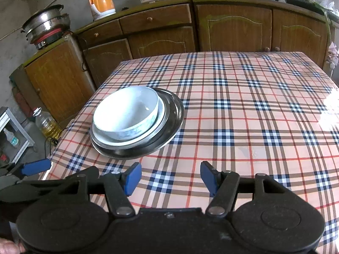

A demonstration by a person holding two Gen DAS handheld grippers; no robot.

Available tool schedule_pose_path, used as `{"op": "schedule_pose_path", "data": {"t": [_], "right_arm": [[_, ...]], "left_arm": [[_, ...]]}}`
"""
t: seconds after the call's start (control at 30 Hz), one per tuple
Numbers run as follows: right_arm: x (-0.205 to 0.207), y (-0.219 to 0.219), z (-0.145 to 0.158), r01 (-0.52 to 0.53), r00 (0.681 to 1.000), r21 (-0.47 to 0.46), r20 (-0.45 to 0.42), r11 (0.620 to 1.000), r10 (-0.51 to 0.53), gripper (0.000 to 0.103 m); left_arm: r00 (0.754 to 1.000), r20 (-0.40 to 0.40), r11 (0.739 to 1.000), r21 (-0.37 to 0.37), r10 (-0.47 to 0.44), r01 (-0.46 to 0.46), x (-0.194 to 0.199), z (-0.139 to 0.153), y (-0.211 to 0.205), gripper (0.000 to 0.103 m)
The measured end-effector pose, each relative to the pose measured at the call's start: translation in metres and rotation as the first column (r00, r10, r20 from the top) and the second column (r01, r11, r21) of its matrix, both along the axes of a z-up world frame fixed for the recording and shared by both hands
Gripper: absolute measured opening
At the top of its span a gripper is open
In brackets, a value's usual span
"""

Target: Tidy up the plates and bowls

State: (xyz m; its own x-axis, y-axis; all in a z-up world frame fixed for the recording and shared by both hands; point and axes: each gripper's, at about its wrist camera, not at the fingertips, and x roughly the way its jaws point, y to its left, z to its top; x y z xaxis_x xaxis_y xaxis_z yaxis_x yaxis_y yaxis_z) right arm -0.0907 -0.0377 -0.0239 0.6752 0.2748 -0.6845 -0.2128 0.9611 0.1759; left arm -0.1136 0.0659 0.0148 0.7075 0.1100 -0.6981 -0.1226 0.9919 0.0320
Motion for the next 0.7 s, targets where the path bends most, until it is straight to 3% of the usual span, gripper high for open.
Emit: {"op": "schedule_pose_path", "data": {"t": [0.7], "right_arm": [[0.0026, 0.0060, -0.0035, -0.019, 1.000, -0.012, -0.011, 1.000, 0.019, 0.074]], "left_arm": [[0.999, -0.034, 1.000, -0.017, 0.018, -0.019, 0.0042, -0.0065, 0.0031, 0.103]]}}
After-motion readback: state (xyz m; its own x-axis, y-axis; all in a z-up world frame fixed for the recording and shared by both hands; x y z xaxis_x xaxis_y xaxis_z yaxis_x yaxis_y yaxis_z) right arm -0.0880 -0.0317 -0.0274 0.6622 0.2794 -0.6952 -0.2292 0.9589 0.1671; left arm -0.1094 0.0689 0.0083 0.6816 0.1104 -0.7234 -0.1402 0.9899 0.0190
